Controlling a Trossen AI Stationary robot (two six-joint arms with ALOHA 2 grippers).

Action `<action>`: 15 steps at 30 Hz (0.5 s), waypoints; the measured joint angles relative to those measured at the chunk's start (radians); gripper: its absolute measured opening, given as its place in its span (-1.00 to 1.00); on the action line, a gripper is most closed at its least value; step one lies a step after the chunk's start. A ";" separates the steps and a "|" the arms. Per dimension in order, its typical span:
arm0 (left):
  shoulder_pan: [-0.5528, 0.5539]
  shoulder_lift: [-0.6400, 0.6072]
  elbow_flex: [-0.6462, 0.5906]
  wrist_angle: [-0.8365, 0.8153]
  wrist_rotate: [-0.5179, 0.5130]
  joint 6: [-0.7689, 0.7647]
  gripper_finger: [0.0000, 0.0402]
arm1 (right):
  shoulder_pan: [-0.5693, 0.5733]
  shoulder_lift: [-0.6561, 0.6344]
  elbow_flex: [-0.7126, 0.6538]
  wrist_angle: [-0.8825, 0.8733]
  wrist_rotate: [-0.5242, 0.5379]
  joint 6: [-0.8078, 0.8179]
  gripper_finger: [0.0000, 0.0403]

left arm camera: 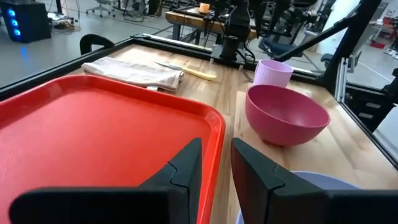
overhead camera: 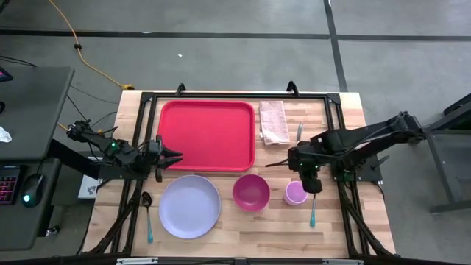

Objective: Set up tray
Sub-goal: Put the pink mug on the top left of the red serving tray

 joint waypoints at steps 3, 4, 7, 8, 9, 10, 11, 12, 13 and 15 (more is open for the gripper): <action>0.000 0.000 0.000 0.000 0.000 0.000 -0.42 | 0.000 0.024 0.000 0.001 0.000 0.004 -0.59; 0.000 0.000 0.000 0.000 0.000 0.000 -0.42 | 0.000 0.029 0.000 0.002 0.001 0.005 -0.59; 0.000 0.000 -0.001 0.000 0.000 0.023 -0.42 | 0.002 0.048 0.000 0.015 0.003 -0.001 -0.59; 0.000 0.000 -0.001 0.000 -0.001 0.036 -0.42 | 0.004 0.054 0.000 0.019 0.003 -0.008 -0.59; 0.000 0.000 -0.001 0.000 -0.001 0.051 -0.42 | 0.006 0.060 0.000 0.025 0.003 -0.018 -0.58; 0.000 0.000 -0.001 0.000 -0.001 0.061 -0.42 | 0.007 0.067 0.000 0.029 0.004 -0.028 -0.56; 0.000 0.000 -0.001 0.000 -0.001 0.069 -0.42 | 0.007 0.074 0.000 0.030 0.003 -0.035 -0.54; 0.000 0.000 -0.001 0.000 -0.001 0.077 -0.42 | 0.007 0.081 0.000 0.029 0.003 -0.036 -0.51; 0.000 0.000 -0.001 0.000 -0.001 0.079 -0.42 | 0.007 0.088 0.000 0.028 0.002 -0.035 -0.47; 0.000 0.000 -0.001 0.000 -0.001 0.079 -0.42 | 0.007 0.101 0.000 0.028 0.001 -0.034 -0.39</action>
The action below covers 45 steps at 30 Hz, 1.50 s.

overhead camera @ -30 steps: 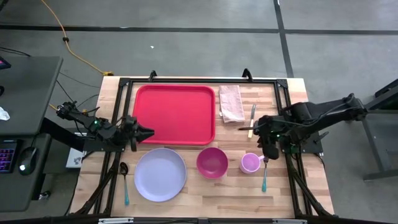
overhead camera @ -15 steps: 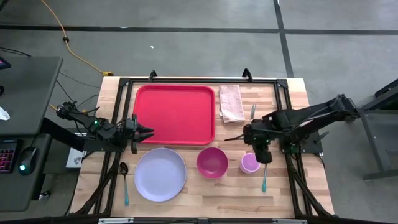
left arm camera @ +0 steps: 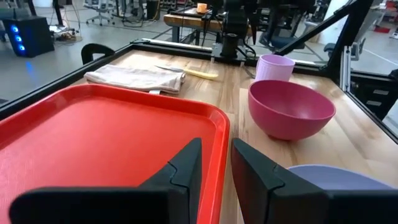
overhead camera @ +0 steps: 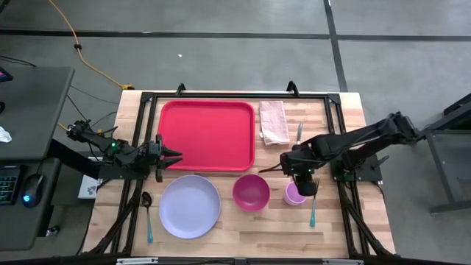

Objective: Set up tray
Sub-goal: Put the pink mug on the top left of the red serving tray

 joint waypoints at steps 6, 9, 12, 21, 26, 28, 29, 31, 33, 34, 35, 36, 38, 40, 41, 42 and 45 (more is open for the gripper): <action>0.000 0.000 -0.001 0.000 0.000 0.000 -0.42 | 0.017 0.043 0.000 -0.001 -0.005 -0.045 -0.25; 0.000 0.000 -0.001 0.000 0.000 0.000 -0.42 | 0.030 0.061 0.000 -0.001 -0.005 -0.053 -0.24; 0.000 0.000 -0.001 0.000 0.000 0.000 -0.42 | 0.040 0.078 0.000 0.000 -0.005 -0.062 -0.24; 0.000 0.000 -0.001 0.000 0.000 0.000 -0.42 | 0.048 0.129 0.000 0.020 0.041 -0.067 -0.24; 0.000 0.000 -0.001 0.000 0.000 0.000 -0.42 | 0.047 0.141 -0.031 0.067 0.046 -0.071 -0.24; 0.000 0.000 -0.001 0.000 0.000 0.000 -0.42 | 0.047 0.141 -0.052 0.082 0.045 -0.069 -0.24; 0.000 0.000 -0.001 0.000 0.000 0.000 -0.42 | 0.048 0.141 -0.059 0.081 0.045 -0.066 -0.24; 0.000 0.000 -0.001 0.000 0.000 0.000 -0.42 | 0.047 0.141 -0.068 0.078 0.049 -0.065 -0.24; 0.000 0.000 -0.001 0.000 0.000 0.000 -0.42 | 0.047 0.141 -0.070 0.078 0.054 -0.062 -0.24; 0.000 0.000 -0.001 0.000 0.000 0.000 -0.42 | 0.047 0.141 -0.070 0.079 0.057 -0.061 -0.25; 0.000 0.000 -0.001 0.000 0.000 0.000 -0.42 | 0.047 0.141 -0.070 0.081 0.059 -0.061 -0.26; 0.000 0.000 -0.001 0.000 0.000 0.000 -0.42 | 0.047 0.141 -0.070 0.081 0.061 -0.060 -0.28; 0.000 0.000 -0.002 0.000 0.000 0.000 -0.41 | 0.047 0.141 -0.070 0.084 0.066 -0.060 -0.31; 0.000 0.000 -0.002 0.000 0.000 0.000 -0.42 | 0.047 0.141 -0.070 0.084 0.066 -0.058 -0.36; 0.000 0.000 -0.002 0.000 0.000 0.000 -0.41 | 0.047 0.141 -0.070 0.083 0.067 -0.048 -0.39; 0.000 0.000 -0.002 0.000 0.000 0.000 -0.42 | 0.047 0.141 -0.070 0.084 0.068 -0.043 -0.43; 0.000 0.000 -0.002 0.000 0.000 0.000 -0.41 | 0.047 0.141 -0.070 0.084 0.067 -0.042 -0.55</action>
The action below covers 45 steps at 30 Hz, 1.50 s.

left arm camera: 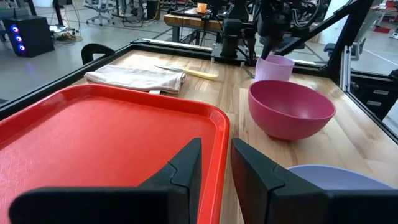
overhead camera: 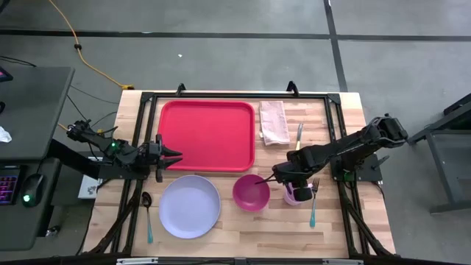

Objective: Set up tray
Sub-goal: Put the pink mug on the top left of the red serving tray

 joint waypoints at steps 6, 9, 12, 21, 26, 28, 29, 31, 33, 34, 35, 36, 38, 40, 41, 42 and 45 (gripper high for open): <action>0.000 0.000 0.000 0.000 0.000 0.000 -0.42 | 0.000 0.000 0.000 0.010 -0.004 0.006 -0.86; 0.000 0.000 0.000 0.000 0.000 0.000 -0.42 | 0.000 0.000 0.000 0.021 -0.020 0.006 -0.98; 0.000 0.000 0.000 0.000 0.000 0.000 -0.42 | 0.000 0.000 0.000 0.031 -0.026 0.043 -0.96; 0.000 0.000 0.000 0.000 0.000 0.000 -0.42 | 0.000 0.000 0.045 -0.006 -0.126 0.087 -1.00; 0.000 0.000 0.000 0.000 0.000 0.000 -0.41 | 0.000 0.000 0.180 -0.103 -0.111 0.083 -1.00; 0.000 0.000 0.000 0.000 0.000 0.000 -0.42 | 0.000 0.000 0.249 -0.143 -0.090 0.076 -1.00; 0.000 0.000 0.000 0.000 0.000 0.000 -0.42 | -0.002 0.000 0.286 -0.163 -0.070 0.070 -1.00; 0.000 0.000 0.000 0.000 0.000 0.000 -0.42 | -0.007 0.000 0.361 -0.200 -0.028 0.055 -1.00; 0.000 0.000 0.000 0.000 0.001 -0.001 -0.41 | -0.019 0.000 0.431 -0.227 0.015 0.050 -1.00; 0.000 0.000 0.000 0.000 0.003 -0.007 -0.42 | -0.027 0.000 0.463 -0.238 0.034 0.050 -1.00; 0.000 0.000 0.000 0.000 0.008 -0.014 -0.42 | -0.036 0.000 0.490 -0.251 0.052 0.048 -1.00; 0.000 0.000 0.000 0.000 0.014 -0.027 -0.42 | -0.046 0.000 0.513 -0.265 0.070 0.041 -1.00; 0.000 0.000 0.000 -0.001 0.028 -0.062 -0.42 | -0.067 0.000 0.551 -0.290 0.091 0.023 -1.00; 0.000 0.000 0.000 -0.001 0.039 -0.105 -0.42 | -0.093 0.000 0.579 -0.302 0.110 0.009 -1.00; 0.000 0.000 0.000 0.000 0.039 -0.130 -0.42 | -0.107 0.000 0.589 -0.306 0.113 -0.002 -1.00; 0.000 0.000 0.000 0.000 0.039 -0.159 -0.42 | -0.120 0.000 0.596 -0.310 0.113 -0.017 -1.00; 0.000 0.000 0.000 0.000 0.041 -0.233 -0.42 | -0.160 0.001 0.604 -0.306 0.116 -0.065 -1.00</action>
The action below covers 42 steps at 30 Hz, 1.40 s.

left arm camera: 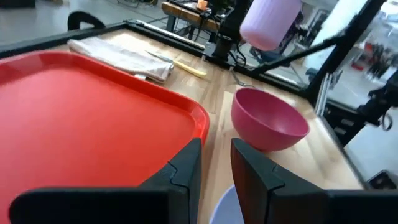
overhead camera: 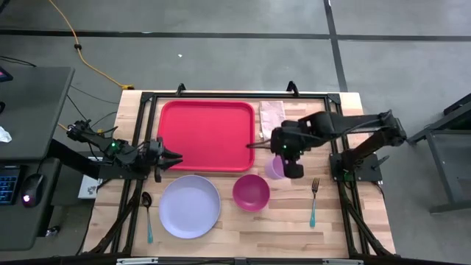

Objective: Set up tray
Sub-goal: Put the pink mug on the top left of the red serving tray

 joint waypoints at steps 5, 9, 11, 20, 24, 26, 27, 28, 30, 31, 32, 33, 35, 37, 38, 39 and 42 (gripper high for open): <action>0.000 0.000 0.000 0.000 0.012 -0.025 -0.41 | -0.063 0.032 0.000 0.021 0.000 -0.095 -1.00; 0.000 0.000 0.000 0.000 0.015 -0.080 -0.42 | -0.105 0.079 0.000 0.060 -0.007 -0.161 -1.00; 0.000 0.000 0.000 0.000 0.035 -0.074 -0.41 | -0.123 0.107 0.010 0.069 -0.008 -0.193 -1.00; 0.000 0.000 -0.001 0.020 0.233 -0.057 -0.41 | -0.196 0.316 0.310 0.062 -0.005 -0.352 -1.00; 0.000 0.000 -0.003 0.045 0.280 -0.043 -0.41 | -0.225 0.428 0.507 0.052 0.003 -0.418 -1.00; 0.000 -0.004 -0.004 0.046 0.291 -0.038 -0.42 | -0.241 0.479 0.597 0.048 0.008 -0.458 -1.00; 0.000 -0.004 -0.004 0.047 0.293 -0.038 -0.41 | -0.248 0.506 0.642 0.048 0.014 -0.474 -1.00; 0.000 -0.004 -0.004 0.047 0.297 -0.036 -0.41 | -0.255 0.531 0.683 0.048 0.019 -0.488 -1.00; 0.000 -0.004 -0.004 0.046 0.305 -0.032 -0.42 | -0.269 0.575 0.729 0.062 0.027 -0.520 -1.00; 0.000 -0.004 -0.003 0.045 0.305 -0.031 -0.41 | -0.275 0.576 0.708 0.102 0.034 -0.538 -1.00; 0.000 -0.004 -0.003 0.042 0.306 -0.030 -0.41 | -0.283 0.575 0.690 0.125 0.037 -0.554 -1.00; 0.000 -0.004 -0.003 0.038 0.306 -0.029 -0.42 | -0.290 0.578 0.675 0.137 0.038 -0.571 -1.00; 0.000 -0.004 -0.001 0.024 0.307 -0.031 -0.41 | -0.302 0.585 0.664 0.146 0.045 -0.585 -1.00; 0.000 -0.004 0.000 0.019 0.306 -0.032 -0.41 | -0.315 0.586 0.651 0.161 0.047 -0.588 -1.00; 0.000 -0.004 0.000 0.019 0.306 -0.031 -0.41 | -0.322 0.585 0.645 0.172 0.045 -0.588 -1.00; 0.000 -0.004 0.000 0.019 0.306 -0.030 -0.42 | -0.328 0.585 0.645 0.184 0.041 -0.587 -1.00; 0.000 -0.004 0.000 0.015 0.305 -0.030 -0.41 | -0.343 0.586 0.656 0.197 0.040 -0.584 -1.00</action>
